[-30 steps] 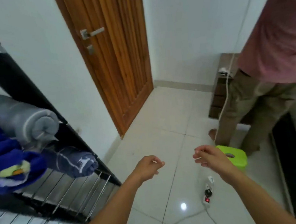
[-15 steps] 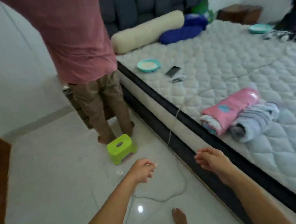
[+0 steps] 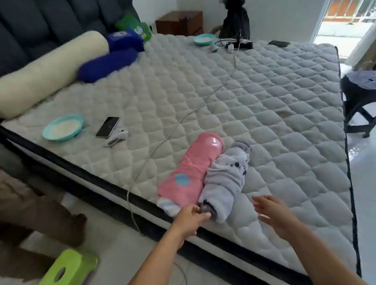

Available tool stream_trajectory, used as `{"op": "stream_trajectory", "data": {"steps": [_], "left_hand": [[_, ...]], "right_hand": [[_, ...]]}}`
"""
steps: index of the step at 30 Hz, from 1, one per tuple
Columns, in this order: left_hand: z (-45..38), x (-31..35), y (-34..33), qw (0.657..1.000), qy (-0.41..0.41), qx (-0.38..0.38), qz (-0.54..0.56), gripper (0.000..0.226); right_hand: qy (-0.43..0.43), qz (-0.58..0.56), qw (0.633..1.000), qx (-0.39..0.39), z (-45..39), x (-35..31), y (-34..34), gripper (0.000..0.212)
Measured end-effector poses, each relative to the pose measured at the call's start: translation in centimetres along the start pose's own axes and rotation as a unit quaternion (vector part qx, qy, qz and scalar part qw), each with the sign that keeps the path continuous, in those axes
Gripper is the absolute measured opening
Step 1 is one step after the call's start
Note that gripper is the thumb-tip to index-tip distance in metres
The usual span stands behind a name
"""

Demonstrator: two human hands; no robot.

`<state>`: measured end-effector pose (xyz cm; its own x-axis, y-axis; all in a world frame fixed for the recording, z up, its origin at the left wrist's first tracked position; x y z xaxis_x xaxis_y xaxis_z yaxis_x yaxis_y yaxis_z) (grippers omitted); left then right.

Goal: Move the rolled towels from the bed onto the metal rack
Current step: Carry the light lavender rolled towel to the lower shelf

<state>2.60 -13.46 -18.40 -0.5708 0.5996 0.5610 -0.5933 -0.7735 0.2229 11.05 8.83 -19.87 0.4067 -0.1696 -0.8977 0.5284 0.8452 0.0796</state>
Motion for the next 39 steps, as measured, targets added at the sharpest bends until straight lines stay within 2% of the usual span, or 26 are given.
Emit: {"op": "stream_trajectory", "data": {"steps": [3, 6, 8, 10, 12, 20, 25, 31, 36, 39], "left_hand": [[-2.9, 3.3, -1.0, 1.000, 0.014, 0.002, 0.007, 0.025], [-5.2, 5.3, -1.5, 1.000, 0.022, 0.014, -0.002, 0.036], [-6.5, 5.9, -1.7, 0.999, 0.036, 0.011, -0.018, 0.050], [-7.7, 6.2, -1.9, 0.997, 0.063, 0.019, -0.048, 0.068], [-8.7, 6.4, -1.9, 0.993, 0.088, 0.030, -0.074, 0.076], [-10.0, 6.9, -2.4, 0.990, 0.095, 0.012, -0.106, 0.087], [-10.9, 6.5, -2.7, 0.985, 0.124, 0.010, -0.116, 0.082], [-9.6, 6.2, -4.0, 0.991, 0.099, 0.004, -0.090, 0.080], [-7.2, 5.1, -4.3, 0.996, 0.085, -0.016, -0.014, 0.081], [-5.2, 4.1, -4.3, 0.990, 0.119, -0.030, 0.065, 0.075]], "right_hand": [[-0.054, -0.014, 0.998, -0.015, -4.8, -0.9, -0.1, 0.035], [-0.092, -0.008, 0.995, -0.032, -8.7, -1.3, -0.8, 0.036], [-0.110, 0.011, 0.992, -0.053, -10.8, -1.3, -1.6, 0.051], [-0.122, 0.031, 0.989, -0.074, -12.5, -0.9, -2.5, 0.076], [-0.131, 0.042, 0.987, -0.085, -13.3, -0.7, -3.5, 0.095], [-0.156, 0.071, 0.983, -0.061, -14.4, 0.3, -5.0, 0.100], [-0.148, 0.044, 0.987, -0.036, -14.3, 0.6, -5.4, 0.075], [-0.149, -0.042, 0.988, 0.004, -12.5, 1.5, -4.9, 0.043], [-0.145, -0.062, 0.987, 0.029, -10.1, 2.1, -4.1, 0.034], [-0.134, -0.077, 0.987, 0.038, -7.9, 2.4, -3.7, 0.025]]}}
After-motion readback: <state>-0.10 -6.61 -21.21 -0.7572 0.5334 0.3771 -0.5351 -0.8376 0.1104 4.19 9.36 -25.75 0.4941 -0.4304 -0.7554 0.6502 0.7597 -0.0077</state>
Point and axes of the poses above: each hand's wrist, its own z-axis away from the middle knuckle, its own y-axis out of the back of the hand, x = y × z, the point moved 3 cm from there along -z, towards the middle knuckle, and after that the axes turned 14 degrees about y, right-handed, at the moved point
